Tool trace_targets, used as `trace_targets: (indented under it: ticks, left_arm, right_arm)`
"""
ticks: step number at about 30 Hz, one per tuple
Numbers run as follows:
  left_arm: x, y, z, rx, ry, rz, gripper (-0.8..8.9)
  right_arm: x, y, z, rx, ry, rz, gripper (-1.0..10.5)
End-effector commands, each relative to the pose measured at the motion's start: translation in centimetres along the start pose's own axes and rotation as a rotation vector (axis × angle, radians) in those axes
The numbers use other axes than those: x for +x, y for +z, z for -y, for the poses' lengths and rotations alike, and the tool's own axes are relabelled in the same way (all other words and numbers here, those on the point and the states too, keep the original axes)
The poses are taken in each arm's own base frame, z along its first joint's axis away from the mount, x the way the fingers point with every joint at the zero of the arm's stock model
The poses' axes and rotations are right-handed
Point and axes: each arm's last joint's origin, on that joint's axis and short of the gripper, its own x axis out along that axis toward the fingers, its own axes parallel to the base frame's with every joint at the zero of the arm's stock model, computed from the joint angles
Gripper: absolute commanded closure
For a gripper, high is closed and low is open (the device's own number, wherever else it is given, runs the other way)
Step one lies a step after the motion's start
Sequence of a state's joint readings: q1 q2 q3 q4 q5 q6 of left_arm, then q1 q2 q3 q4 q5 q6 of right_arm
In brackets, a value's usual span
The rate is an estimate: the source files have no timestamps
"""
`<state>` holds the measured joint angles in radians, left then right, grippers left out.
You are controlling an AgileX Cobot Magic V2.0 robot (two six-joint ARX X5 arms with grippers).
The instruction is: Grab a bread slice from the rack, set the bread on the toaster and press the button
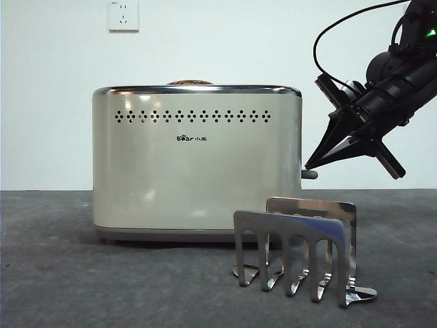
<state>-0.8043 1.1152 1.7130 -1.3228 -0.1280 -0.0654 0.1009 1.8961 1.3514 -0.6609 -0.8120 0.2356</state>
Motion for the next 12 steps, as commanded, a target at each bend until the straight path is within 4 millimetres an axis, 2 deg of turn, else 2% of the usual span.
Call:
trace_targets:
  ticks: [1, 5, 12]
  left_arm:
    - [0.11, -0.02, -0.03, -0.009, 0.005, -0.001, 8.18]
    - [0.11, -0.02, -0.03, -0.007, 0.005, -0.001, 8.18]
    - [0.11, -0.02, -0.03, -0.006, 0.005, -0.001, 8.18]
  right_arm:
    - [2.09, -0.60, 2.34, 0.065, -0.062, -0.070, 9.5]
    - [2.86, -0.65, 3.21, 0.089, -0.071, -0.092, 9.6]
    - [2.90, -0.69, 3.28, 0.092, -0.076, -0.095, 9.5]
